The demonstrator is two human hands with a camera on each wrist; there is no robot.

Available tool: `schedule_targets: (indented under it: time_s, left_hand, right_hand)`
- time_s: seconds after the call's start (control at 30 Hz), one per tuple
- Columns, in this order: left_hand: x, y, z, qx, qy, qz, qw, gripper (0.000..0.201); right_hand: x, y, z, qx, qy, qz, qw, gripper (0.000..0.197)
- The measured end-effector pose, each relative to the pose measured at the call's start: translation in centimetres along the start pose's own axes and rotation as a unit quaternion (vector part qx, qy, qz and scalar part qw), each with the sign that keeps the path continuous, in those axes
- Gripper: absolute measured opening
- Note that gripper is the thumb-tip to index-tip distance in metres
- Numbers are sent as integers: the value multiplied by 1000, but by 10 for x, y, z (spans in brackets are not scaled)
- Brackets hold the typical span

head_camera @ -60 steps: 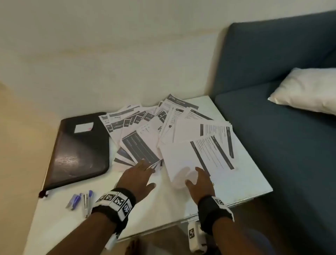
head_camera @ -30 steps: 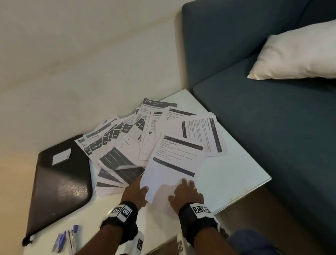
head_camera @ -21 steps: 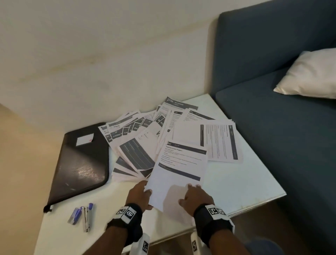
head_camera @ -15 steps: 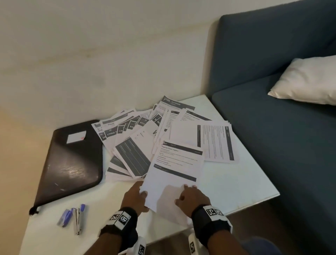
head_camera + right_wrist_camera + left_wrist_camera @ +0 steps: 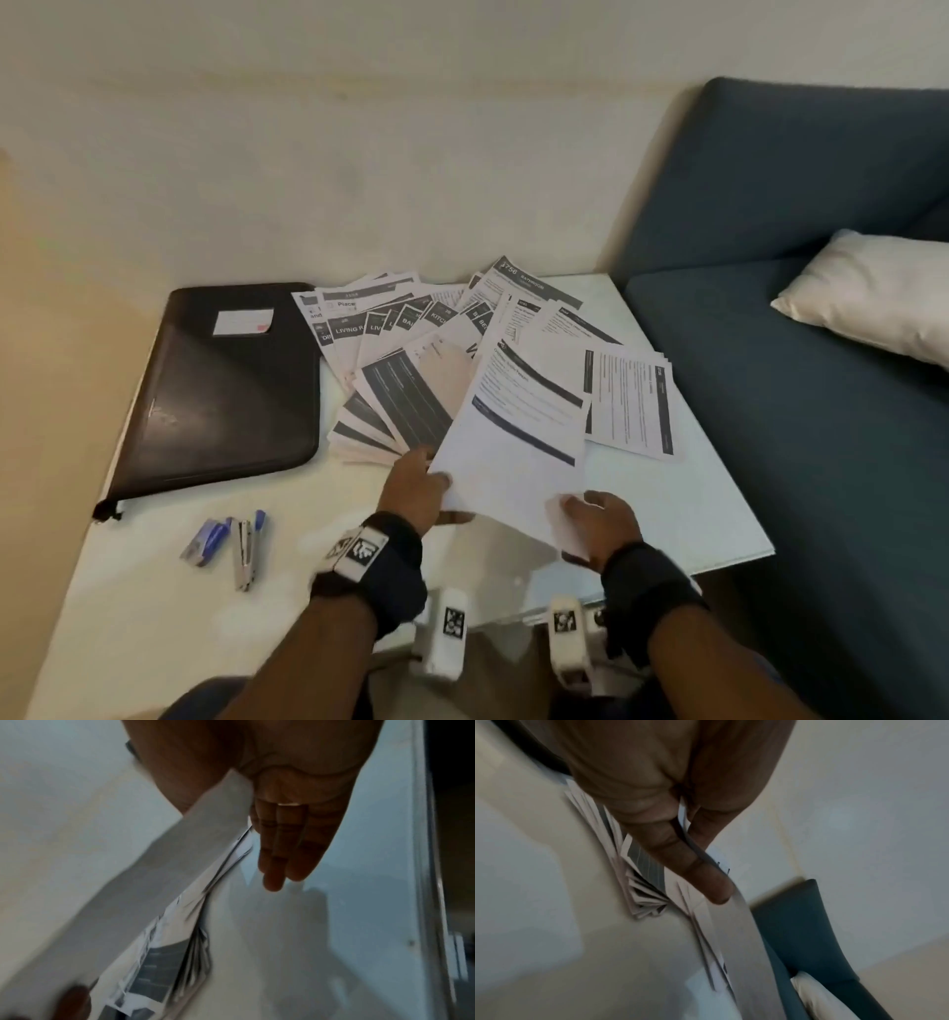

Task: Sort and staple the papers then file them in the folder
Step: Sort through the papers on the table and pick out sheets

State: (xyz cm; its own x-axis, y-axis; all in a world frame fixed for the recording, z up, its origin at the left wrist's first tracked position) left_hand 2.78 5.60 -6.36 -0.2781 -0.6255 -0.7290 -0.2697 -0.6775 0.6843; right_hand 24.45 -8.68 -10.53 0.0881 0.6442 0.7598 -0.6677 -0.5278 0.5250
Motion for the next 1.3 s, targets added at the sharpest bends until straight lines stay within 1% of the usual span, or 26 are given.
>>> schedule_targets:
  time_s: [0.03,0.07,0.1,0.17,0.23,0.3,0.37,0.5,0.63,0.7,0.83,0.87,0.93,1.0,1.07,1.1,1.17,1.2,1.23,1.3]
  left_hand:
    - [-5,6,3,2,-1,-5,1000,27]
    - [-10,11,6,4,-4,-7,1000,28]
    - [-12,15,8,10,-7,-5,1000,28]
    - [-12,20,6,23,-13,12,1000,28]
    - [-12,25,3,32,-20,21,999,21]
    - [-15,27,-2,31,-30,21,999,18]
    - [-17,26,-6,26,-45,22,998,19]
    - [-20,20,-13,39,-90,21,995,30]
    - [-23,11,-15,49,-103,14,993,40]
    - [-24,4,-13,34,-125,-4,992,39]
    - [-26,-6,1,-21,-157,-68,985,24]
    - [-23,-6,4,-28,-158,-76,984,26]
    - [-16,0,8,-35,-146,-74,986,38]
    - [-6,9,13,-38,-127,-63,989,48]
    - [-1,15,13,-37,-115,-54,991,57]
    - [-2,14,12,-34,-117,-51,991,59]
    - [-6,11,11,-17,-103,-38,994,59]
    - [-11,10,10,-6,-85,-32,996,55]
    - [-18,10,7,6,-61,-26,998,50]
    - [-34,12,8,3,-15,-25,1000,41]
  right_hand:
    - [5,8,1,8,-45,-14,999,18]
    - [11,12,3,14,-66,-17,998,11]
    - [18,15,7,12,-68,-1,998,11]
    - [36,17,14,15,-17,39,999,10]
    - [50,22,18,25,36,72,996,5]
    - [59,26,21,51,74,87,992,5]
    - [64,32,26,72,89,91,989,4]
    - [68,36,31,113,106,82,985,10]
    - [77,30,35,158,180,79,968,20]
    - [81,23,35,181,196,77,961,25]
    - [81,7,27,223,209,77,949,28]
    - [80,2,24,227,205,77,949,26]
    - [82,-6,20,223,200,80,951,19]
    - [91,-10,16,200,192,94,956,16]
    - [100,-15,15,178,185,118,959,18]
    - [104,-17,15,172,186,128,959,22]
    - [106,-25,12,174,199,143,954,28]
    - [107,-28,11,176,203,146,952,29]
    - [108,-29,12,180,201,144,952,28]
    - [109,-25,12,199,181,124,955,23]
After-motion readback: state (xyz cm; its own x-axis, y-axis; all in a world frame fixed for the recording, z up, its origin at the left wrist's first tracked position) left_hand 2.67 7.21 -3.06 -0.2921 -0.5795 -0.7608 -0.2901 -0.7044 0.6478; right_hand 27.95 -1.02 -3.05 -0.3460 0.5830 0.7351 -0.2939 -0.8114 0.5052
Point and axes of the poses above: each hand's wrist, its own y-axis away from the middle knuckle, its own z-axis out of the back of the hand, x = y × z, the point moved 7 cm from there along -y, towards the middle knuckle, and after that the axes turned 8 degrees about z, right-handed, at the moved point
